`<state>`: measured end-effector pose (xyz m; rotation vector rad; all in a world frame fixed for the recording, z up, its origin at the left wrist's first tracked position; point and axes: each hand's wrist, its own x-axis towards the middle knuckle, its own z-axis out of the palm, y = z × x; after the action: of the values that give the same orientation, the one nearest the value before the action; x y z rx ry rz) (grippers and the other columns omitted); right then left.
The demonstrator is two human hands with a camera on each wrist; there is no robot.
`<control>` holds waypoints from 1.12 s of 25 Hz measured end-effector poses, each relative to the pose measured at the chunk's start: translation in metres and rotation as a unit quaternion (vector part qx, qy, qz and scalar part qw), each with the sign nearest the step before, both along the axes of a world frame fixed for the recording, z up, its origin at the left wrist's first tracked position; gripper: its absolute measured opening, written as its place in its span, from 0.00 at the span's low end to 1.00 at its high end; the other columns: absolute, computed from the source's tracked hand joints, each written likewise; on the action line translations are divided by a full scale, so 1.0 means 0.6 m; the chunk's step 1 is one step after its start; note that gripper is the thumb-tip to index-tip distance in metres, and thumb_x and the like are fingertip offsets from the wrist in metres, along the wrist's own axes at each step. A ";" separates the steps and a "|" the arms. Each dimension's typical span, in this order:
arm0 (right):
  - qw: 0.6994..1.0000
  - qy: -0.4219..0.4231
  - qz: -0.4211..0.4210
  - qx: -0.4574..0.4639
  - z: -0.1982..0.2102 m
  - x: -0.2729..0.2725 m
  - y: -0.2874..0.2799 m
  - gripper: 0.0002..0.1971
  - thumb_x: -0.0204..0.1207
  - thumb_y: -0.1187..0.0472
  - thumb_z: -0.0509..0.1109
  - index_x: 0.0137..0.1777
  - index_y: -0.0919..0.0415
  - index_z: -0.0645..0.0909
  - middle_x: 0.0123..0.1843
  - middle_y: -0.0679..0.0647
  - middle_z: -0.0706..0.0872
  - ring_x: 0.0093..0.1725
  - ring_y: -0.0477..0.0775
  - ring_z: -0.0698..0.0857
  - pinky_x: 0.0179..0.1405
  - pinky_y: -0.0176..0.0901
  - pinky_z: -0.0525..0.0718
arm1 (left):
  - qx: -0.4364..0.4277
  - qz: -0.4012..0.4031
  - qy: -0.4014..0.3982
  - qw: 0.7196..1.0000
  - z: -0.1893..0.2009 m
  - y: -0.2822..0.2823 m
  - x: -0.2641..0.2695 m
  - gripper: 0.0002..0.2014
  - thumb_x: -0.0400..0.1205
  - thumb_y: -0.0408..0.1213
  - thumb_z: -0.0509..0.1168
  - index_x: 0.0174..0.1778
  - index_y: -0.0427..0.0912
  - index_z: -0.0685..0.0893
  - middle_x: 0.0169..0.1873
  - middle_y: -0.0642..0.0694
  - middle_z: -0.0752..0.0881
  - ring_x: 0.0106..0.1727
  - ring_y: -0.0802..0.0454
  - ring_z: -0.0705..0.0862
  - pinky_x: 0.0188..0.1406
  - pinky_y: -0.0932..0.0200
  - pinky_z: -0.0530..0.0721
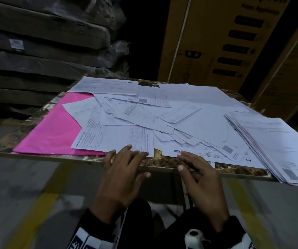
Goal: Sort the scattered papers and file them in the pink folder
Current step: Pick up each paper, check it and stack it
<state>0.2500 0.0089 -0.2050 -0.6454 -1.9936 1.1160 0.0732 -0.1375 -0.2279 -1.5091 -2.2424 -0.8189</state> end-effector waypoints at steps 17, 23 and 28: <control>0.977 -0.056 0.133 -0.159 0.027 0.005 -0.041 0.22 0.80 0.44 0.65 0.75 0.36 0.74 0.60 0.43 0.90 0.37 0.64 0.90 0.26 0.51 0.85 | 0.147 -0.063 0.023 0.987 -0.032 -0.047 0.118 0.10 0.77 0.25 0.72 0.53 0.37 0.91 0.44 0.46 0.87 0.47 0.46 0.86 0.49 0.49 0.80; 0.960 -0.038 0.203 -0.189 -0.020 0.007 -0.062 0.21 0.81 0.73 0.70 0.71 0.55 0.81 0.67 0.47 0.88 0.61 0.55 0.89 0.44 0.56 0.91 | 0.173 -0.066 -0.037 0.982 -0.045 -0.089 0.145 0.13 0.87 0.47 0.64 0.60 0.45 0.87 0.52 0.51 0.90 0.56 0.52 0.86 0.60 0.55 0.78; 0.971 -0.045 0.139 -0.188 -0.022 0.031 -0.083 0.25 0.81 0.79 0.63 0.65 0.51 0.86 0.58 0.39 0.91 0.37 0.50 0.89 0.31 0.51 0.86 | 0.159 0.012 -0.113 0.981 -0.044 -0.105 0.131 0.26 0.88 0.58 0.55 0.62 0.42 0.88 0.59 0.47 0.89 0.63 0.52 0.82 0.63 0.56 0.77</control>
<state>0.2684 -0.0410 -0.2179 -0.6271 -2.0078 1.6887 0.1518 -0.2006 -0.2545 -1.2929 -2.1426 -1.3282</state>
